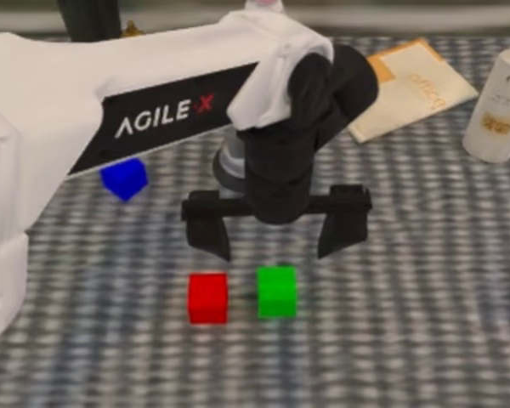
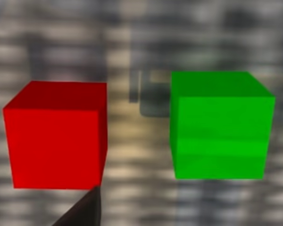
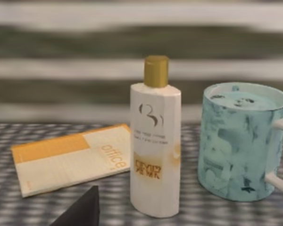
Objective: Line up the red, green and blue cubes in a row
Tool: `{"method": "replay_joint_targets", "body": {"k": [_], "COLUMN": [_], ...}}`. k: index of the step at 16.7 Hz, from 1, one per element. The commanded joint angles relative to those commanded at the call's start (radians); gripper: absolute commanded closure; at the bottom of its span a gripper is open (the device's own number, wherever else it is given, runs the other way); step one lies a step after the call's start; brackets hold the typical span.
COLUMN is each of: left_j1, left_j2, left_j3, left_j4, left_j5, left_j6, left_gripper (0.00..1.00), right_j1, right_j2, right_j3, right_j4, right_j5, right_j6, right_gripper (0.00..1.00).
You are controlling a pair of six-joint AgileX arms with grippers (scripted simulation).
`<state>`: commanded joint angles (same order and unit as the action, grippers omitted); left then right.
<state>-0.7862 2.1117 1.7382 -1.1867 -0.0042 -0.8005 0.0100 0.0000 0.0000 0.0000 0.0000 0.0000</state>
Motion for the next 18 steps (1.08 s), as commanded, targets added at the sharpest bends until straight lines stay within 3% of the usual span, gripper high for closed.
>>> {"method": "replay_joint_targets", "body": {"k": [4, 8, 11, 18], "left_j1": [0.0, 0.064, 0.151, 0.401], "left_j2": [0.008, 0.055, 0.113, 0.248], "left_j3": [0.005, 0.071, 0.147, 0.334], "left_j4": [0.0, -0.023, -0.054, -0.126], "left_j5": [0.0, 0.0, 0.003, 0.009], "left_j6": [0.013, 0.157, 0.358, 0.969], "left_gripper": [0.0, 0.0, 0.0, 0.0], "right_j1": [0.0, 0.0, 0.0, 0.0], "right_j2": [0.0, 0.0, 0.0, 0.0], "right_j3": [0.0, 0.0, 0.0, 0.0], "right_j4": [0.0, 0.0, 0.0, 0.0], "right_j5": [0.0, 0.0, 0.0, 0.0], "right_j6": [0.0, 0.0, 0.0, 0.0], "right_gripper": [0.0, 0.0, 0.0, 0.0]}}
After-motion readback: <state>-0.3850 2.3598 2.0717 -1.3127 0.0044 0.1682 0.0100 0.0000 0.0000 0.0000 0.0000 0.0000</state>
